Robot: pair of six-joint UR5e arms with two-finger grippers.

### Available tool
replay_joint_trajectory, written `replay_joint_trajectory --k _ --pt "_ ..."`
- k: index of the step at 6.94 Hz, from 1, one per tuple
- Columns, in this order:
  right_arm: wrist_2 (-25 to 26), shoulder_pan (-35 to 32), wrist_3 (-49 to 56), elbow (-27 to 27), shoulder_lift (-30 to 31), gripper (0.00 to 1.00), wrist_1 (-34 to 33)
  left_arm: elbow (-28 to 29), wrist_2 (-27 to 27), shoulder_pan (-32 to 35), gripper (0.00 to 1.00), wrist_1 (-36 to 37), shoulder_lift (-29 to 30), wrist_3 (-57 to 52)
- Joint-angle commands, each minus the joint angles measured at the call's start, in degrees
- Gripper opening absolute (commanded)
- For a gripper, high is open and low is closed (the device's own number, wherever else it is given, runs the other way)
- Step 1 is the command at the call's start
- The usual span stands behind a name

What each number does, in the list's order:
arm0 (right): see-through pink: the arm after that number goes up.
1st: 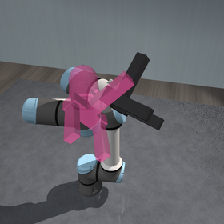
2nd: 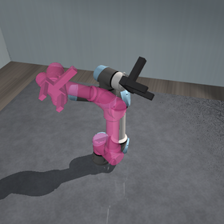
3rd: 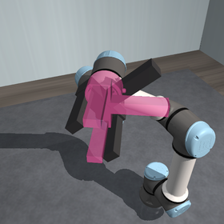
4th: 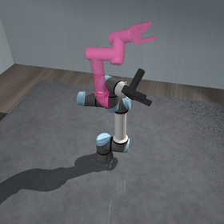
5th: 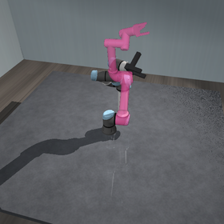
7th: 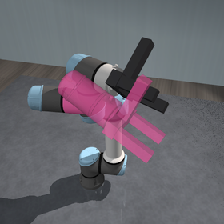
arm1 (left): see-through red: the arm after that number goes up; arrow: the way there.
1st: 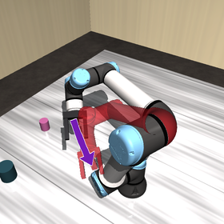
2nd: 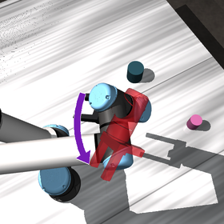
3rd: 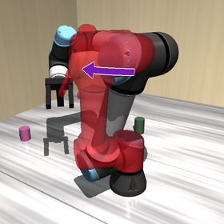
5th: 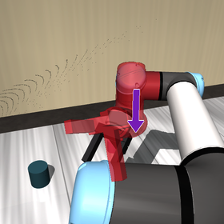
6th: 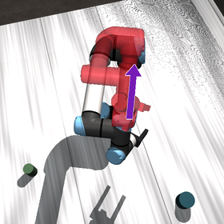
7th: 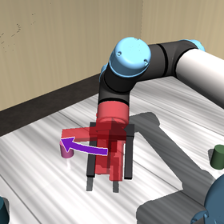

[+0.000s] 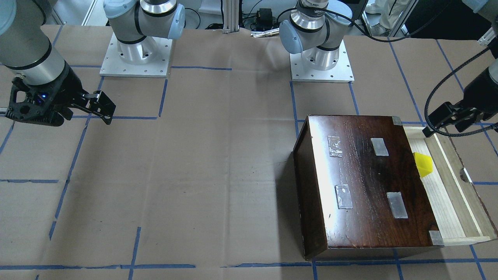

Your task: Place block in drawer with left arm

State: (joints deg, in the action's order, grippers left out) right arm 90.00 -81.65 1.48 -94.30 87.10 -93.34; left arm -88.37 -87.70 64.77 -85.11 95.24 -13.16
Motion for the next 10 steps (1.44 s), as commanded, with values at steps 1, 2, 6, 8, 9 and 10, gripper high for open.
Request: replay_joint_trajectory --k 1,2,6,8,9,10 --pt "0.0 0.0 0.0 0.1 0.0 1.0 0.0 0.0 -0.1 8.3 0.98 -0.8 -1.7 12.0" --pt "0.0 0.0 0.0 0.0 0.0 1.0 0.0 -0.4 0.0 12.4 0.98 -0.8 -2.6 15.9" --pt "0.0 0.0 0.0 0.0 0.0 1.0 0.0 -2.6 -0.1 23.6 0.98 -1.0 -4.7 19.4" --pt "0.0 0.0 0.0 0.0 0.0 1.0 0.0 -4.2 -0.2 24.9 0.98 -1.0 -5.0 17.0" --pt "0.0 0.0 0.0 0.0 0.0 1.0 0.0 -5.8 -0.2 24.9 0.98 -0.9 -6.0 14.4" --pt "0.0 0.0 0.0 0.0 0.0 1.0 0.0 -6.9 -0.9 24.9 0.98 -0.7 -6.8 12.9"
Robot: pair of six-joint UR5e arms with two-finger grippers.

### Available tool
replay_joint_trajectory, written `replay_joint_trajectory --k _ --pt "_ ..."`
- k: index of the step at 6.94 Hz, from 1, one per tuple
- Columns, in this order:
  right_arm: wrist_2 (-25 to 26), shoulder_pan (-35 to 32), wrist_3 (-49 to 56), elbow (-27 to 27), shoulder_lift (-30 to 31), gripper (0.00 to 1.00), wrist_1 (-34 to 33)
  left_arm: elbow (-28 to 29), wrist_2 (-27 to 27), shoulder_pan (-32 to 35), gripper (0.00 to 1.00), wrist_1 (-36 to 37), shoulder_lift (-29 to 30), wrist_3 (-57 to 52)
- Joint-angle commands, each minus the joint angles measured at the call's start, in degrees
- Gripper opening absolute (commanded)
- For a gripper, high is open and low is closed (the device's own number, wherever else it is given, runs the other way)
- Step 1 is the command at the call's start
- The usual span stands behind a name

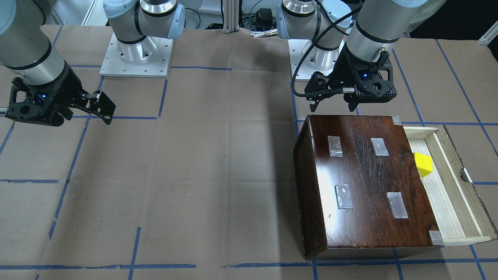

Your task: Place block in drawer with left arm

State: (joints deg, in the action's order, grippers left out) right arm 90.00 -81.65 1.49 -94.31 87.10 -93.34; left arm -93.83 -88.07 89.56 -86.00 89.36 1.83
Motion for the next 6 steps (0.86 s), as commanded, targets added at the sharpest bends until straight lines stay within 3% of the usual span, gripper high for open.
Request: replay_joint_trajectory --k 1,6 --pt "0.0 0.0 0.0 0.0 0.0 1.0 0.0 -1.4 -1.0 0.1 0.98 0.2 -0.8 -2.5" --pt "0.0 0.0 0.0 0.0 0.0 1.0 0.0 -1.3 -1.0 0.1 0.98 0.1 -0.8 -3.2"
